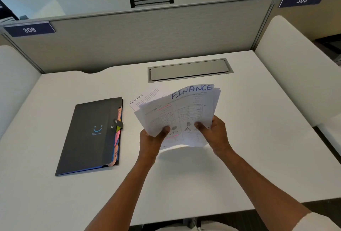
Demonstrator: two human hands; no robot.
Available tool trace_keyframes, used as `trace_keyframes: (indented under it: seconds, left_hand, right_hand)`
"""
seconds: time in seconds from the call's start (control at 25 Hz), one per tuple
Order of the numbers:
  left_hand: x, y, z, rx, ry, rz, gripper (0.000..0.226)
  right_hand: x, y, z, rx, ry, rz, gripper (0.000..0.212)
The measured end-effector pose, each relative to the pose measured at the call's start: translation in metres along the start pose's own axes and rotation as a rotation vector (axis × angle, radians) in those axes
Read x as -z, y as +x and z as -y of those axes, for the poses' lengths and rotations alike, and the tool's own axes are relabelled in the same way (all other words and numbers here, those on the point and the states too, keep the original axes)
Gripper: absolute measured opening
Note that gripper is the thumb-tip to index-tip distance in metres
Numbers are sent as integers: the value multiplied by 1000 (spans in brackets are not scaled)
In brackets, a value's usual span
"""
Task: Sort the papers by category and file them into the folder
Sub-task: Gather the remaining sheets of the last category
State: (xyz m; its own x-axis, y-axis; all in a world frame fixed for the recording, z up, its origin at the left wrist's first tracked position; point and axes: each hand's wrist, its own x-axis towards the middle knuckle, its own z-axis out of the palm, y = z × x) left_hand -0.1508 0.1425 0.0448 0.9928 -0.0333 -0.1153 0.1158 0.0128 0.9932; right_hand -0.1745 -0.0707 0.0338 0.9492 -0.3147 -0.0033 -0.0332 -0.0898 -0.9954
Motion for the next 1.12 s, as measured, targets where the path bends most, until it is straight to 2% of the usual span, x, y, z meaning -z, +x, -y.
trace_keyframes:
  seconds: [0.2,0.28,0.52,0.64,0.72,0.96,1.12]
  left_hand:
    - [2,4,-4,-22,32,40,39]
    - [2,6,-4,-26,55,49,44]
    - [-9,9,-11,-73,34,32,39]
    - [-11,10,-11,-82,10,36,36]
    - [-11,9,-7,-49,41,60,34]
    - [-23,7,2,-8,99,22,27]
    - [-21,14,10,-3,98,-4,19]
  right_hand:
    - [7,-4,-9,17,26,-88,49]
    - [8,-5,-12,6,7,-88,51]
    - [1,0,-2,51,-36,-103,40]
    - [2,1,1,94,-50,-147,45]
    - [7,1,-10,58,-73,-144,47]
    - [6,-1,-24,4,-129,-114,30]
    - [3,3,-29,-29,-100,-96,35]
